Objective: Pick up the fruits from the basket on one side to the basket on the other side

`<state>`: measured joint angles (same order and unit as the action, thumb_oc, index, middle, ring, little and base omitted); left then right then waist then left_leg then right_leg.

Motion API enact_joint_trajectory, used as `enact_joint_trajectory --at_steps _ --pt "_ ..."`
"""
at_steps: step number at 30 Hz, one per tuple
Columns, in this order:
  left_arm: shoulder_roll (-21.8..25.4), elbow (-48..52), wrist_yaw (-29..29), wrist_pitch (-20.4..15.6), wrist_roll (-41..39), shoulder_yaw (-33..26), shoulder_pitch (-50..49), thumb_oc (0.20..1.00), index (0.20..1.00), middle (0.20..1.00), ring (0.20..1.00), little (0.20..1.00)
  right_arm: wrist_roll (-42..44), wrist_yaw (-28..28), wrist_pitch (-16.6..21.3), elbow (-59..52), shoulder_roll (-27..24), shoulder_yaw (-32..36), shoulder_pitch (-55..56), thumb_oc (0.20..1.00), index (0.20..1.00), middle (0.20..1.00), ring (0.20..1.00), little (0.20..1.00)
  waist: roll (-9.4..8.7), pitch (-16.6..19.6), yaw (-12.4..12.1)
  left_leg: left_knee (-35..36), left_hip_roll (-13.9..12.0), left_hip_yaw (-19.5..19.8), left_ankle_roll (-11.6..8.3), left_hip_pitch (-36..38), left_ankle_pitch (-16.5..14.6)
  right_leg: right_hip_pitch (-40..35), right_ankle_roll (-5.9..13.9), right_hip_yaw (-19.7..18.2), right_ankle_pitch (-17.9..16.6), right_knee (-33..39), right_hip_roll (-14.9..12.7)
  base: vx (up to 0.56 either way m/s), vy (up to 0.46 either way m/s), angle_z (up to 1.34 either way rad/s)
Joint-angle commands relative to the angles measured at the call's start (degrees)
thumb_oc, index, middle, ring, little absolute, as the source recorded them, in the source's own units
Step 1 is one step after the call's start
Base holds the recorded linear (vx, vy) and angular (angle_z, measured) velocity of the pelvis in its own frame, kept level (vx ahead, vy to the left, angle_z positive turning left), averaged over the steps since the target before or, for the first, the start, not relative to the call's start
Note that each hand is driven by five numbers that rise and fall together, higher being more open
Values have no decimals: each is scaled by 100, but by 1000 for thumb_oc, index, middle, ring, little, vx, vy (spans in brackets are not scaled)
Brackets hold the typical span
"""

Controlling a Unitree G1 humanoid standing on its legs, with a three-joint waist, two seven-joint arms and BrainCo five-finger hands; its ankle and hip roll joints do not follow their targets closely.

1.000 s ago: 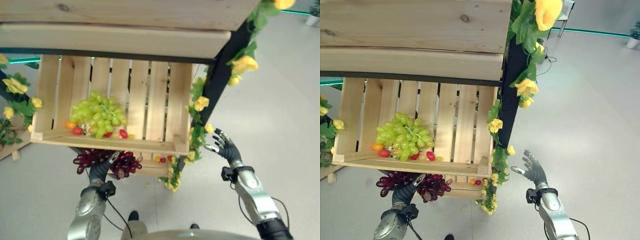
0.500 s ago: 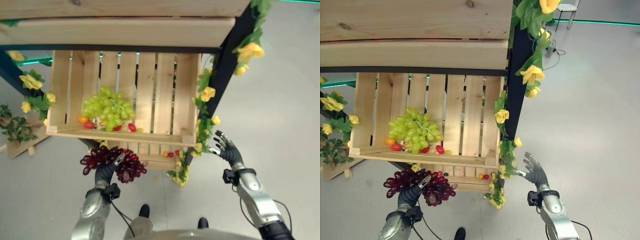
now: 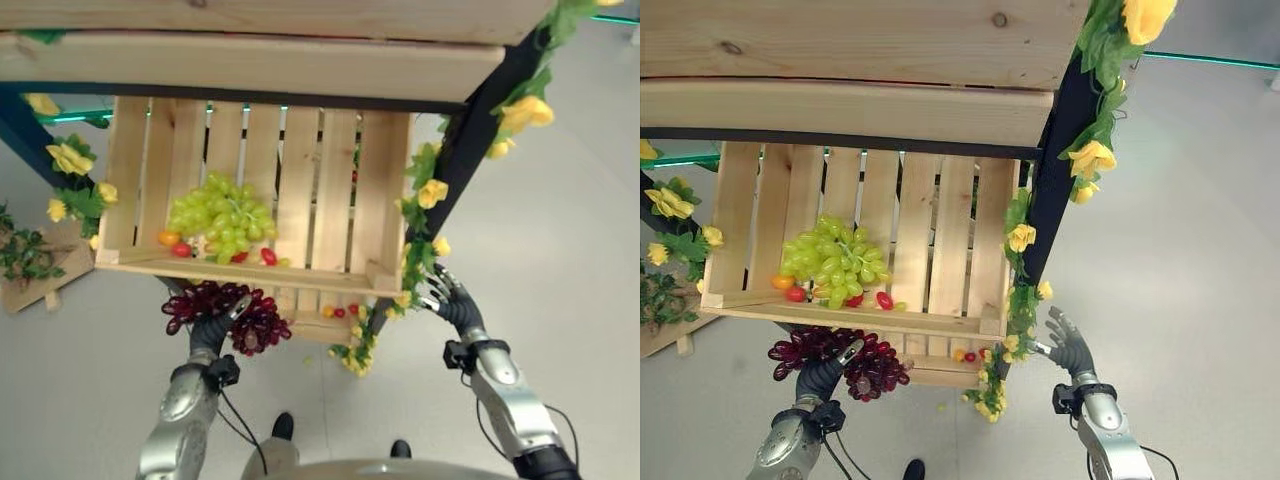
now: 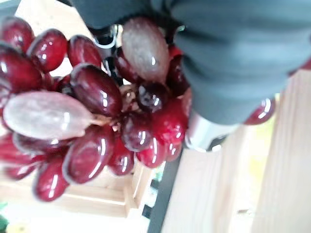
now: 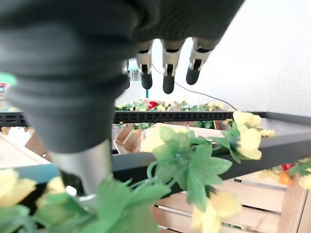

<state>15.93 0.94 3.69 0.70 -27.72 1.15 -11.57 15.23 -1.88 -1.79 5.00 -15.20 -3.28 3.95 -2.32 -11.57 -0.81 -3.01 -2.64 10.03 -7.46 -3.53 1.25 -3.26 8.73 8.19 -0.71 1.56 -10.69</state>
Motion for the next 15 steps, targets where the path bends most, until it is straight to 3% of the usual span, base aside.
enact_joint_trajectory --at_steps 1,2,3,5,6,9,11,13,14,15 --pt "232 473 -24 -451 172 -85 364 200 200 200 200 200 47 -88 319 -364 -20 72 -194 1000 1000 1000 1000 1000 -70 19 153 32 254 -278 485 -133 -579 850 108 -158 405 -566 -115 -234 103 -36" --pt "235 464 -24 -455 171 -85 375 200 200 200 200 200 47 -89 321 -360 -18 73 -202 1000 1000 1000 1000 1000 -73 26 140 22 251 -291 484 -153 -581 879 106 -174 405 -580 -113 -230 110 -44" --pt "280 401 -5 -459 204 -62 470 200 200 200 200 200 82 -72 331 -333 7 50 -193 1000 1000 1000 1000 1000 -52 -7 133 -133 209 -386 517 -409 -445 916 107 -307 583 -1010 99 -152 73 -40" --pt "273 356 -5 -459 218 -29 504 200 200 200 200 200 77 -53 331 -311 12 21 -187 1000 1000 1000 1000 1000 -19 20 98 -195 167 -466 541 -525 -396 848 91 -330 720 -1248 152 -195 109 -32" --pt "229 348 26 -448 203 -4 588 200 200 200 200 200 30 -39 343 -270 23 -20 -205 1000 1000 1000 1000 1000 98 106 -15 -231 25 -547 600 -686 -287 627 49 -222 986 -1776 144 -176 97 -27" --pt "210 314 87 -437 146 23 631 200 200 200 200 200 -3 -55 344 -232 15 -45 -283 1000 1000 1000 1000 1000 121 230 -169 -331 6 -680 643 -880 -206 282 48 -390 1075 -2532 122 -187 9 -37" --pt "217 285 127 -440 152 52 613 200 200 200 200 200 -67 -114 347 -234 10 -70 -326 1000 1000 1000 1000 1000 89 304 -214 -418 44 -727 628 -998 -172 138 81 -663 763 -2606 160 -127 -92 2" --pt "217 270 176 -452 78 50 618 200 200 200 200 200 -64 -85 325 -286 10 -94 -339 1000 1000 1000 1000 1000 49 342 -251 -460 62 -755 604 -1038 -135 -77 85 -747 767 -2468 139 -104 -113 -3" --pt "204 270 239 -459 99 27 671 200 200 200 200 200 -16 -105 344 -249 5 -148 -400 1000 1000 1000 1000 1000 63 377 -340 -627 61 -802 554 -1229 -98 -374 24 -574 1172 -2178 36 -108 -94 -18" --pt "205 270 239 -459 99 26 671 200 200 200 200 200 -16 -105 345 -248 6 -149 -402 1000 1000 1000 1000 1000 60 372 -331 -634 67 -796 554 -1228 -102 -384 25 -565 1175 -2176 32 -153 -144 -37"
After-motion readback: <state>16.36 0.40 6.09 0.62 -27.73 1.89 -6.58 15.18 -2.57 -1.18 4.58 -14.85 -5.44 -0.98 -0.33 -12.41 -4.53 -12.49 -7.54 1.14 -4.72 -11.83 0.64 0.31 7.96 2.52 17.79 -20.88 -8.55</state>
